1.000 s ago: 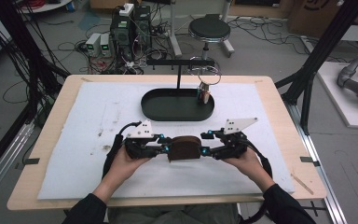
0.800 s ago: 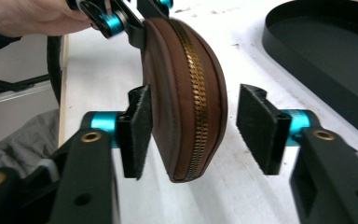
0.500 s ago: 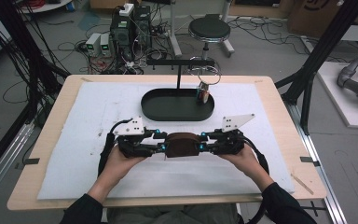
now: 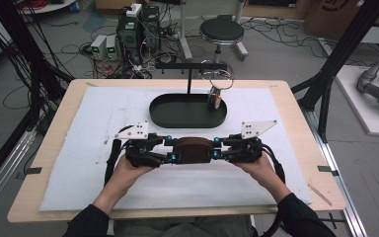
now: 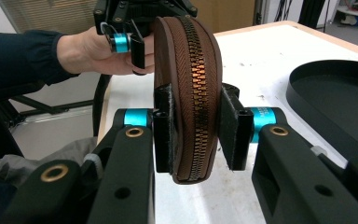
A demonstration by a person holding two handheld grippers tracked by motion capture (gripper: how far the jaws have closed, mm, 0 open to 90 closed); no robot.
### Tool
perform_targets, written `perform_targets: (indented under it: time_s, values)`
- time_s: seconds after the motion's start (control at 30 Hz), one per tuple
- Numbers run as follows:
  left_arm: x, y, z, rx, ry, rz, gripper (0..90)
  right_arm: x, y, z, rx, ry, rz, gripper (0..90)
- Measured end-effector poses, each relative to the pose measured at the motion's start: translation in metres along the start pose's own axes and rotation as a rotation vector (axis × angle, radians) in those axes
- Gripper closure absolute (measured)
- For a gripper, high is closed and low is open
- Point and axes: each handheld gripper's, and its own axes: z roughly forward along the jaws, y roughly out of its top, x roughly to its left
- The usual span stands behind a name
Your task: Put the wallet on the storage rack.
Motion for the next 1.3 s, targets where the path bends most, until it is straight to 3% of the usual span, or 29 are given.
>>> perform_targets:
  time_s: [0.1,0.27,0.47,0.6,0.7,0.93,1.03,1.13,1.17,1.2,1.3]
  values:
    - [0.001,-0.002,-0.002,-0.019,0.004,-0.002,61.2,0.0,0.0,0.001,0.004,0.004,-0.004,70.4]
    - [0.002,-0.004,-0.002,-0.019,0.002,-0.008,63.5,0.0,0.0,0.002,0.008,-0.002,-0.006,70.1]
    - [0.001,-0.003,0.0,-0.019,0.003,-0.01,61.4,-0.001,0.0,0.001,0.001,0.001,-0.006,70.2]
    - [0.002,-0.004,0.003,0.007,0.012,-0.021,50.7,0.0,0.001,0.001,-0.011,0.007,-0.012,70.2]
    - [0.001,-0.004,0.005,0.003,-0.01,-0.012,59.7,0.0,0.001,0.0,-0.008,0.001,-0.017,70.2]
    - [0.001,-0.004,0.005,-0.001,-0.011,-0.003,65.3,-0.001,0.0,0.0,-0.004,-0.007,-0.006,65.6]
    - [0.001,-0.004,0.004,-0.005,0.003,0.008,67.4,-0.001,0.0,0.0,0.001,-0.052,-0.002,55.0]
    - [0.003,-0.004,0.002,-0.014,0.011,0.004,67.5,-0.002,0.0,-0.002,-0.001,-0.08,0.005,49.9]
    - [0.005,-0.003,-0.001,-0.017,0.028,0.006,67.6,-0.004,0.0,-0.006,-0.006,-0.128,0.002,47.1]
    - [0.005,-0.003,-0.001,-0.017,0.028,0.006,67.7,-0.004,0.0,-0.006,-0.006,-0.128,0.002,47.1]
    - [0.008,0.001,-0.007,-0.031,0.056,0.011,67.8,-0.007,-0.001,-0.014,0.005,-0.238,0.011,45.7]
